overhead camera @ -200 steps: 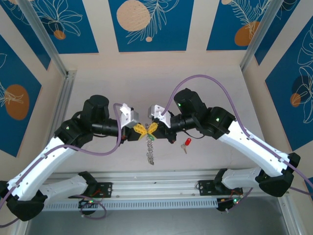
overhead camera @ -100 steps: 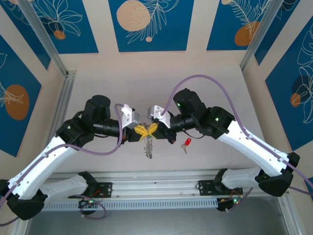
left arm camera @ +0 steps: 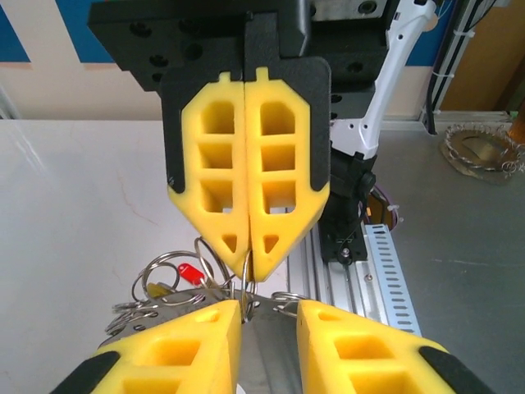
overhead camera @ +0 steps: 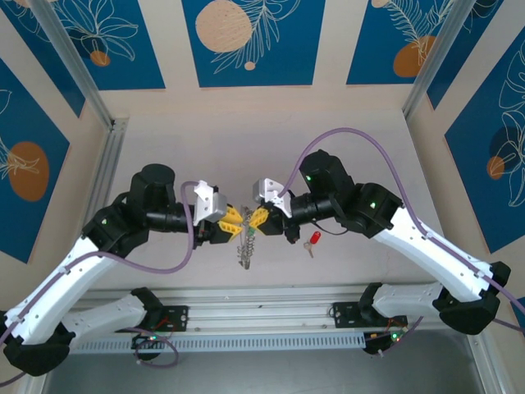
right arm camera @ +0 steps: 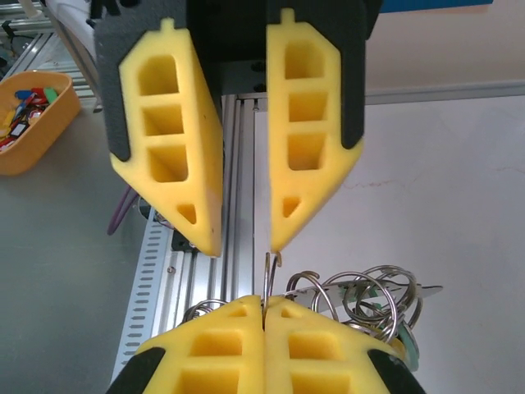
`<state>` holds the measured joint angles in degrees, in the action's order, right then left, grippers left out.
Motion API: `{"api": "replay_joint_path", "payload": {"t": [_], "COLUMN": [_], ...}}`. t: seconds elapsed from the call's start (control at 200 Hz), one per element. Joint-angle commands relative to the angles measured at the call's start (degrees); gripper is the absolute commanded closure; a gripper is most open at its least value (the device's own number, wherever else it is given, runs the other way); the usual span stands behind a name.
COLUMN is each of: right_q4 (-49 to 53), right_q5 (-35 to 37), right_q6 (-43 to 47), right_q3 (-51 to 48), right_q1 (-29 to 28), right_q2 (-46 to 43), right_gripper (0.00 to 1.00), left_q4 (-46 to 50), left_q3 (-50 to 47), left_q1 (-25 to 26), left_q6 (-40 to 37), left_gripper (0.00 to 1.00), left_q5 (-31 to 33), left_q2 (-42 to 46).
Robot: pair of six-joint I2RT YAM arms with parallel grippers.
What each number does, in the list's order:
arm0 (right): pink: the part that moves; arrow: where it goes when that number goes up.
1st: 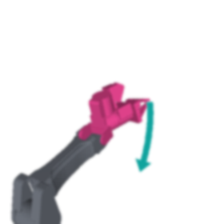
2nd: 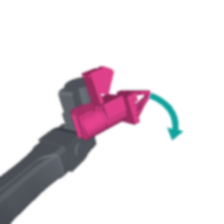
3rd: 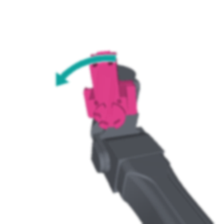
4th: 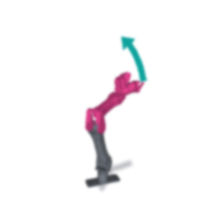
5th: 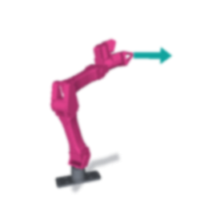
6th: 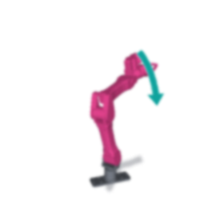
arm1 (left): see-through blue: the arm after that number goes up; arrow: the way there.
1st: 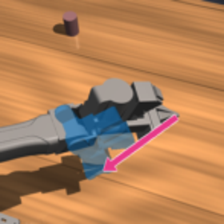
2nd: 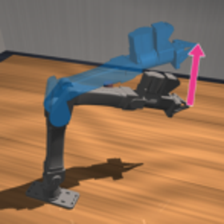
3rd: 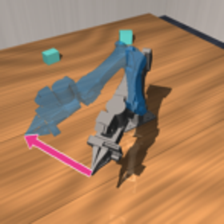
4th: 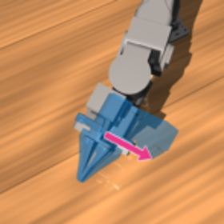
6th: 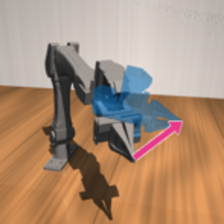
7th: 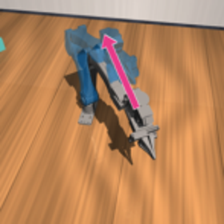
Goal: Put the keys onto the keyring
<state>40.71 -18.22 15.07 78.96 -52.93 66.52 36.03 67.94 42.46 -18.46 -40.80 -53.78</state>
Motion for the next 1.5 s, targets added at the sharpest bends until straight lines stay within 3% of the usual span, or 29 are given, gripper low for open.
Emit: {"api": "replay_joint_path", "payload": {"t": [0.0,0.58,0.805,1.01,1.16,1.496], "right_q4": [-2.3,-3.5,-0.4,2.5,4.1,5.7], "right_q5": [-2.8,-3.7,0.2,3.1,5.3,7.4], "right_q6": [1.0,0.5,1.1,1.7,2.1,2.6], "right_q3": [-0.2,-0.3,0.8,2.6,3.5,4.3], "right_q1": [-0.6,-1.1,-1.3,-1.9,-2.5,-3.0], "right_q2": [-1.2,0.1,1.7,3.5,4.6,5.6], "right_gripper": [1.0,1.0,1.0,1.0,1.0,1.0], "left_q4": [0.6,0.0,0.6,1.1,1.6,1.9], "left_q3": [0.8,2.2,2.7,2.9,3.0,2.9], "left_q1": [0.5,0.4,0.5,0.4,0.5,0.4], "left_q6": [-1.4,-1.4,-1.5,-1.6,-1.8,-1.5], "left_gripper": [0.71,0.69,0.7,0.8,0.81,0.74], "left_q5": [0.6,-0.9,-0.4,-0.4,0.0,0.9], "left_q2": [-0.8,-2.7,-2.4,-2.8,-2.9,-2.4]}}
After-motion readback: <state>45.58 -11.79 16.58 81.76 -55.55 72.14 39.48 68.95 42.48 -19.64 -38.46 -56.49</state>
